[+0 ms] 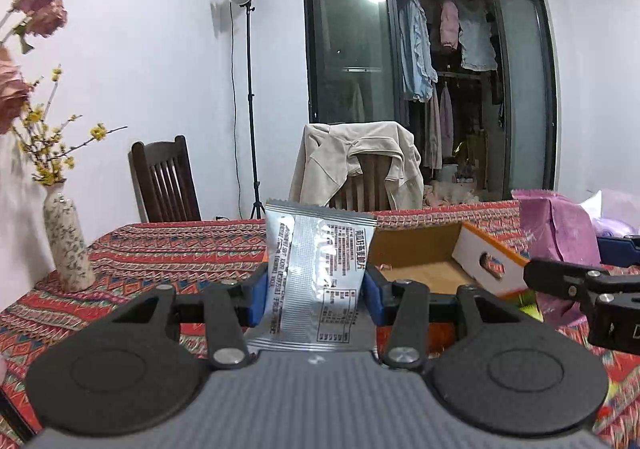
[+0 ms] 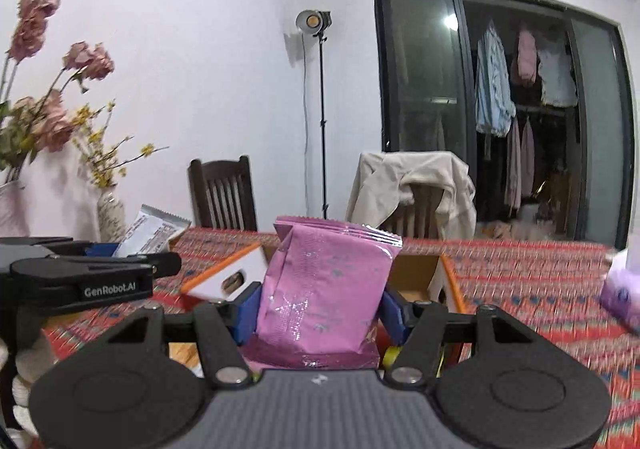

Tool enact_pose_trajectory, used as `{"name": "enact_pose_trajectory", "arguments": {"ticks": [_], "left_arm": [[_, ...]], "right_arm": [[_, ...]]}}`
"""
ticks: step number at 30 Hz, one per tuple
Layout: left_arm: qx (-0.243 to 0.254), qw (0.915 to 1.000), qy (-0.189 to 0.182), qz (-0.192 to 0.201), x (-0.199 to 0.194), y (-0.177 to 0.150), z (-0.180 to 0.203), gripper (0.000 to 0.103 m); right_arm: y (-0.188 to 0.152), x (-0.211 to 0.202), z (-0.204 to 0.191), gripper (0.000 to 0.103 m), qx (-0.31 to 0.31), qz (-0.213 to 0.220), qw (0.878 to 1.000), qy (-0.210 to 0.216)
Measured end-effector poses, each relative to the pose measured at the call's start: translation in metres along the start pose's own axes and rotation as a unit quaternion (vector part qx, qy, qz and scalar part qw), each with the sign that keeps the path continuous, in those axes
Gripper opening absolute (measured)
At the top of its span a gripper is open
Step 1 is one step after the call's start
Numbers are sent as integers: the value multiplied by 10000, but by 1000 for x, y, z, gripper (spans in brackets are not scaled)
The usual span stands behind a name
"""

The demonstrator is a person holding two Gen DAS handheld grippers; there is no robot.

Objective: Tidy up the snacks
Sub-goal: 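Carry both packets into the orange box and open both tools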

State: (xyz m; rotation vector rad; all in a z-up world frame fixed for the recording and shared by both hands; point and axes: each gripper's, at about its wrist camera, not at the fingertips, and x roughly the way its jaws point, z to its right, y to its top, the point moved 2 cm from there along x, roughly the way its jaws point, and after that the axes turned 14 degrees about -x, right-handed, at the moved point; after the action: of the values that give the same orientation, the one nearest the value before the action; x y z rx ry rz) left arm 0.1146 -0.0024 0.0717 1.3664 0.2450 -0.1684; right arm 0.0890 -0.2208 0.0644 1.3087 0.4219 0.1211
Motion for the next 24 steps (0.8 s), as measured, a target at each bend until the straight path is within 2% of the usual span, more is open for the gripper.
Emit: {"name": "enact_pose_trajectory", "arguments": {"ticks": [6,9,16,19,24], "left_arm": [[-268,9995,142,-107,45,26,7,48],[-389,9988,210,-191,69,34,8,48],[-706,9956,408,-467,124,31,-1,48],[-862,9938,466,-533,140,21,-10,48],[-788,9937,444,-667,153,11,-14,48]], "right_arm": [[27,45,20,60,13,-91,10000,-9],[33,75,29,60,87,-318,9995,-23],[13,141,43,60,419,-848,9955,-69],[1,154,49,60,510,-906,9945,-113],[-10,162,55,61,568,-957,9938,-78]]}}
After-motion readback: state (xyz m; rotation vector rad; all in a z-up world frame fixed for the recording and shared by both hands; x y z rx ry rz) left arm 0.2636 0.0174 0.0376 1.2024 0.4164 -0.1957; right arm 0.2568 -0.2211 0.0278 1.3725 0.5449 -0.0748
